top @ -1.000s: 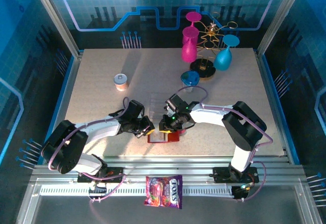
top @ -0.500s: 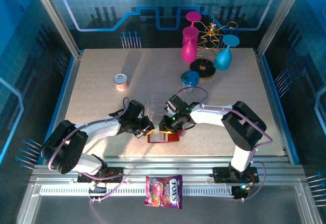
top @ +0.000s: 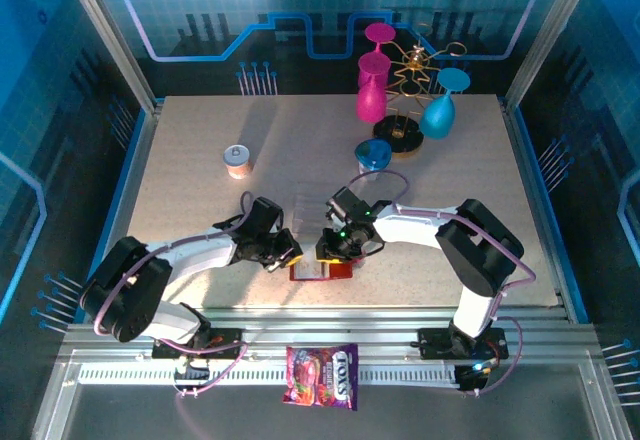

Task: Take the credit cards out of the card holder

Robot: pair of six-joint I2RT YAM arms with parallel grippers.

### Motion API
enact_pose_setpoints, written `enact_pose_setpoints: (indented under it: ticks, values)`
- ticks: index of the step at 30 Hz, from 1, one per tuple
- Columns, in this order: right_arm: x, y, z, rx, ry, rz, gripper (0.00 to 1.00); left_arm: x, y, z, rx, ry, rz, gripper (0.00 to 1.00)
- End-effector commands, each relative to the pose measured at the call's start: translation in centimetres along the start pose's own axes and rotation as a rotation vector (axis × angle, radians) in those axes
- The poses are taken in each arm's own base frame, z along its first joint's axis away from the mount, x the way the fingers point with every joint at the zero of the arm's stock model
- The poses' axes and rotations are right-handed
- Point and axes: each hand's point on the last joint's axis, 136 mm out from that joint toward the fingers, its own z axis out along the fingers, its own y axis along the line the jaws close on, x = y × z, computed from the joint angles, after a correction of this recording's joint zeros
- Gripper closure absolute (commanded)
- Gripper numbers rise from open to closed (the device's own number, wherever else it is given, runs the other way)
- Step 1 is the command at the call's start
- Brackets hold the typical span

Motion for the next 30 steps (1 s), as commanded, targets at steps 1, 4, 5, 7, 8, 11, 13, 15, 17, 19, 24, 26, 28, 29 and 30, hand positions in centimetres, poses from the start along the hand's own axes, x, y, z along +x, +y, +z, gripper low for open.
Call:
enact_pose_setpoints:
  ticks: [1, 4, 5, 7, 8, 11, 13, 15, 17, 19, 24, 26, 28, 29, 30]
  values:
    - [-0.4, 1.6, -1.1, -0.050, -0.025, -0.028, 0.76, -0.1, 0.1, -0.7, -0.013, -0.010, 0.016, 0.89]
    - [-0.6, 2.1, -0.9, -0.092, -0.021, -0.018, 0.77, 0.2, 0.3, -0.2, -0.011, 0.010, 0.007, 0.90]
    - [-0.5, 2.2, -0.7, -0.107, -0.018, -0.012, 0.77, 0.2, 0.5, -0.1, -0.015, 0.012, 0.003, 0.90]
    - [-0.6, 2.2, -0.5, -0.119, -0.013, -0.002, 0.77, 0.2, 0.6, 0.1, -0.016, 0.015, 0.000, 0.90]
    - [-0.5, 2.1, -0.3, -0.118, -0.012, -0.001, 0.77, 0.2, 0.7, 0.1, -0.016, 0.015, -0.002, 0.90]
    - [-0.5, 1.7, 0.1, -0.113, -0.004, 0.005, 0.77, 0.2, 0.8, 0.2, -0.019, 0.015, 0.000, 0.90]
    - [-0.3, 1.3, 0.3, -0.105, 0.002, 0.011, 0.77, 0.2, 0.9, 0.2, -0.024, 0.016, -0.001, 0.89]
    - [-0.3, 0.8, 0.5, -0.088, 0.006, 0.019, 0.76, 0.2, 1.1, 0.3, -0.034, 0.019, -0.002, 0.89]
    - [-0.1, 0.4, 0.7, -0.070, 0.011, 0.021, 0.75, 0.3, 1.5, 0.5, -0.047, 0.023, -0.005, 0.89]
    - [-0.1, 0.1, 0.8, -0.059, 0.013, 0.022, 0.74, 0.3, 1.8, 0.7, -0.057, 0.027, -0.007, 0.89]
    - [0.1, -0.2, 1.0, -0.054, 0.021, 0.022, 0.73, 0.3, 1.9, 0.9, -0.062, 0.030, -0.010, 0.89]
    - [0.1, -0.2, 1.1, -0.053, 0.023, 0.021, 0.73, 0.3, 1.9, 0.8, -0.063, 0.029, -0.009, 0.89]
    - [0.2, -0.3, 1.0, -0.049, 0.023, 0.021, 0.73, 0.3, 1.8, 0.8, -0.059, 0.027, -0.007, 0.89]
    - [0.1, -0.4, 1.0, -0.045, 0.022, 0.019, 0.73, 0.3, 1.8, 0.8, -0.061, 0.028, -0.007, 0.89]
    - [0.1, -0.5, 0.9, -0.037, 0.020, 0.022, 0.73, 0.3, 1.8, 0.8, -0.061, 0.029, -0.009, 0.89]
